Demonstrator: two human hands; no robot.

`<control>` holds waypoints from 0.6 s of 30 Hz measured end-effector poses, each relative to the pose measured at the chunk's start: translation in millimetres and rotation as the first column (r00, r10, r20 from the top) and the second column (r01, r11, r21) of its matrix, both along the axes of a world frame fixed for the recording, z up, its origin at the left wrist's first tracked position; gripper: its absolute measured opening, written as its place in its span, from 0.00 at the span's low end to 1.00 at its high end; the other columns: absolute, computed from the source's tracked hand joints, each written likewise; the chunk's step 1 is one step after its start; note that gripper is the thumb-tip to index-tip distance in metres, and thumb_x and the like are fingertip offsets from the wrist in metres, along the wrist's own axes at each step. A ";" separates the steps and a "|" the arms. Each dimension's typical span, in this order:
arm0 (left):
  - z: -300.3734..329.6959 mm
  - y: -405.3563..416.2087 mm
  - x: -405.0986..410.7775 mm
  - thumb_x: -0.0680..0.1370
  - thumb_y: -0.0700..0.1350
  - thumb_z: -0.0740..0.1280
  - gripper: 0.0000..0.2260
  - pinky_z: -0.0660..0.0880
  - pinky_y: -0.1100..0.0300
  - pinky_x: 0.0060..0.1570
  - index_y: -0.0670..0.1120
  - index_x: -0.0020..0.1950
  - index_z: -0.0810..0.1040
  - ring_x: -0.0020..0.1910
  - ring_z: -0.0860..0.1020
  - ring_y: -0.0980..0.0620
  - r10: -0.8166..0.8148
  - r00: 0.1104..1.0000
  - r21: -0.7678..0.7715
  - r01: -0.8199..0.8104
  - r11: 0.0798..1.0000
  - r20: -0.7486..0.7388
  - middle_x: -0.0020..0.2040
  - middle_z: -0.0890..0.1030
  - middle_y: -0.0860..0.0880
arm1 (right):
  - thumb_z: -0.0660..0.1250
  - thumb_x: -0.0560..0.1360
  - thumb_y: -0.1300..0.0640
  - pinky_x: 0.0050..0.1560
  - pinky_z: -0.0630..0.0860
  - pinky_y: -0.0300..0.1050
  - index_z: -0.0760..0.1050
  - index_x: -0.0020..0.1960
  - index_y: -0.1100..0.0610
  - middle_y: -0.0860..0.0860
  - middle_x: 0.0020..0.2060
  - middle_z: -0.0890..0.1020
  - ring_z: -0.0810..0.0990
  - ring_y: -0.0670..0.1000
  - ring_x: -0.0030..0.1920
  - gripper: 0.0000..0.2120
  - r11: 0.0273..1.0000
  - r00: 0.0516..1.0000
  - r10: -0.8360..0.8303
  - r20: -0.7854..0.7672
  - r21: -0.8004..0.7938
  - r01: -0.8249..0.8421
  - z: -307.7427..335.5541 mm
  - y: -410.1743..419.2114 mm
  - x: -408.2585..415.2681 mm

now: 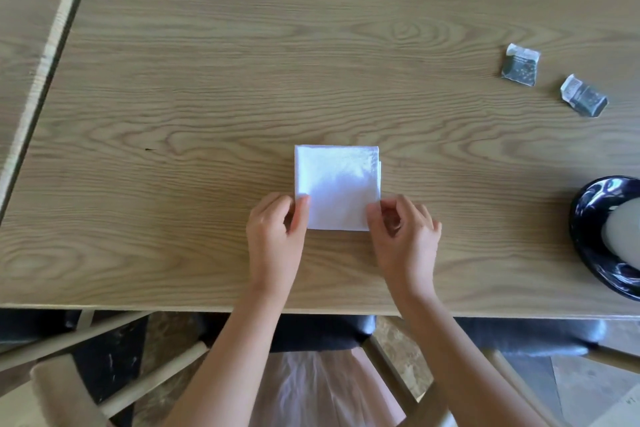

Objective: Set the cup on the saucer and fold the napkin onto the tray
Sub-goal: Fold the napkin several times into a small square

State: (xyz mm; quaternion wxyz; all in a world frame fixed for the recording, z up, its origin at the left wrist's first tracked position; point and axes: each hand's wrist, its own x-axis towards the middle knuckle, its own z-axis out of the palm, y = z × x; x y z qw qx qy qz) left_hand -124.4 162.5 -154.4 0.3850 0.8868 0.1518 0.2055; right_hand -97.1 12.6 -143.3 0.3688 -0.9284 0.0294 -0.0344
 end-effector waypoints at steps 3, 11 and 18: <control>-4.3 -3.7 3.2 0.74 0.38 0.68 0.18 0.64 0.59 0.34 0.39 0.27 0.67 0.30 0.67 0.49 0.046 0.997 0.082 -0.041 0.996 -0.056 0.30 0.69 0.46 | 0.67 0.72 0.57 0.43 0.57 0.43 0.73 0.37 0.57 0.45 0.29 0.74 0.73 0.53 0.36 0.07 0.997 0.997 -0.070 0.032 -0.005 0.071 -4.2 5.4 -7.5; -4.8 -8.8 6.1 0.70 0.46 0.72 0.09 0.63 0.52 0.44 0.43 0.36 0.76 0.43 0.75 0.42 0.233 0.955 0.274 -0.178 0.945 -0.182 0.44 0.77 0.45 | 0.68 0.69 0.57 0.44 0.55 0.40 0.71 0.39 0.55 0.45 0.33 0.74 0.74 0.53 0.38 0.06 0.986 0.985 -0.162 0.058 -0.017 0.163 -10.9 12.5 -4.6; -7.4 2.7 17.8 0.75 0.42 0.61 0.30 0.49 0.38 0.69 0.46 0.75 0.54 0.75 0.52 0.48 -0.198 0.951 0.560 0.301 0.772 -0.238 0.76 0.52 0.46 | 0.63 0.65 0.65 0.70 0.55 0.58 0.57 0.73 0.56 0.57 0.73 0.61 0.54 0.55 0.74 0.37 0.885 0.954 0.279 0.114 -0.416 -0.209 -5.4 6.8 7.9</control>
